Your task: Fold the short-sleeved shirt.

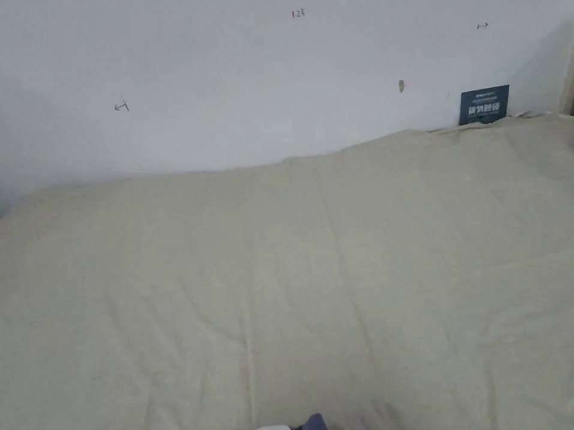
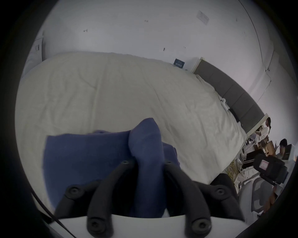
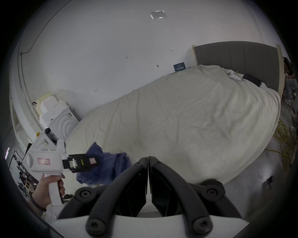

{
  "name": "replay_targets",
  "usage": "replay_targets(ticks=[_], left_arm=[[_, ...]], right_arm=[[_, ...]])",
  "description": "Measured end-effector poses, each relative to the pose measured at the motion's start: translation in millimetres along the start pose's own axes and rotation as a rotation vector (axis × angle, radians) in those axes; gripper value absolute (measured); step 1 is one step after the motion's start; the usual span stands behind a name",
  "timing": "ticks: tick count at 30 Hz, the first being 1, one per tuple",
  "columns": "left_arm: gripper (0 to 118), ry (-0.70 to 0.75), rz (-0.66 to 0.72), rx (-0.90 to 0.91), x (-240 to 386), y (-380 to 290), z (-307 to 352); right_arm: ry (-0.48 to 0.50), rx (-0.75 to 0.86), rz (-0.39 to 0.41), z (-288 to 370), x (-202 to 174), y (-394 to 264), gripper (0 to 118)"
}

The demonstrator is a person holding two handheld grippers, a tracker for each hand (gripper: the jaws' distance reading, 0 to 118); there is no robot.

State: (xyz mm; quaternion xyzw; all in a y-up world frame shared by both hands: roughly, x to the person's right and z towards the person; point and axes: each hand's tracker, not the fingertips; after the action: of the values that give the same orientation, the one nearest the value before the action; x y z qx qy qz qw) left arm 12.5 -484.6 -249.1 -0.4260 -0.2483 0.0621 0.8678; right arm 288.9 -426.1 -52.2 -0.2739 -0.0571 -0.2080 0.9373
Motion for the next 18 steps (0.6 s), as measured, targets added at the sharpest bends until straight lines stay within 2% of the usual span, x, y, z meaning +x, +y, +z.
replay_targets(ticks=[1, 2, 4, 6, 9, 11, 12, 13, 14, 16, 18], left_arm=[[62, -0.033, 0.010, -0.028, 2.0, 0.2, -1.2], [68, -0.084, 0.048, -0.016, -1.3, 1.0, 4.4], [68, -0.142, 0.085, 0.002, -6.3, 8.3, 26.7], [69, -0.163, 0.118, 0.152, -14.1, 23.5, 59.4], [69, -0.259, 0.291, 0.253, -44.8, 34.2, 88.1], [61, -0.237, 0.393, 0.263, -60.1, 26.5, 82.2], [47, -0.265, 0.400, 0.236, -64.6, 20.7, 72.8], [25, -0.274, 0.425, 0.190, -63.9, 15.4, 56.7], [19, -0.304, 0.456, 0.133, -63.3, 8.9, 40.7], [19, -0.414, 0.525, 0.032, -57.4, -3.5, 5.7], [18, -0.380, 0.487, -0.027, -42.8, -11.9, -25.0]], right_arm=[[-0.007, -0.002, -0.012, 0.1, 3.0, -0.9, 2], [-0.008, -0.005, -0.023, -0.2, 5.3, -1.8, 2], [-0.003, -0.004, -0.033, -0.8, 8.0, -3.5, 2], [0.003, -0.007, -0.043, -2.0, 7.0, -4.0, 2], [0.018, -0.007, -0.037, -2.7, 4.5, -3.8, 2], [0.028, -0.005, -0.044, -3.0, 2.9, -3.9, 2], [0.034, -0.004, -0.049, -3.0, 2.7, -3.9, 1], [0.037, -0.006, -0.050, -3.0, 2.4, -3.9, 2], [0.036, -0.009, -0.049, -3.1, 1.9, -3.7, 2], [0.030, -0.013, -0.043, -1.8, 1.1, -3.5, 2], [0.024, -0.013, -0.038, 1.4, 0.5, -2.5, 2]])
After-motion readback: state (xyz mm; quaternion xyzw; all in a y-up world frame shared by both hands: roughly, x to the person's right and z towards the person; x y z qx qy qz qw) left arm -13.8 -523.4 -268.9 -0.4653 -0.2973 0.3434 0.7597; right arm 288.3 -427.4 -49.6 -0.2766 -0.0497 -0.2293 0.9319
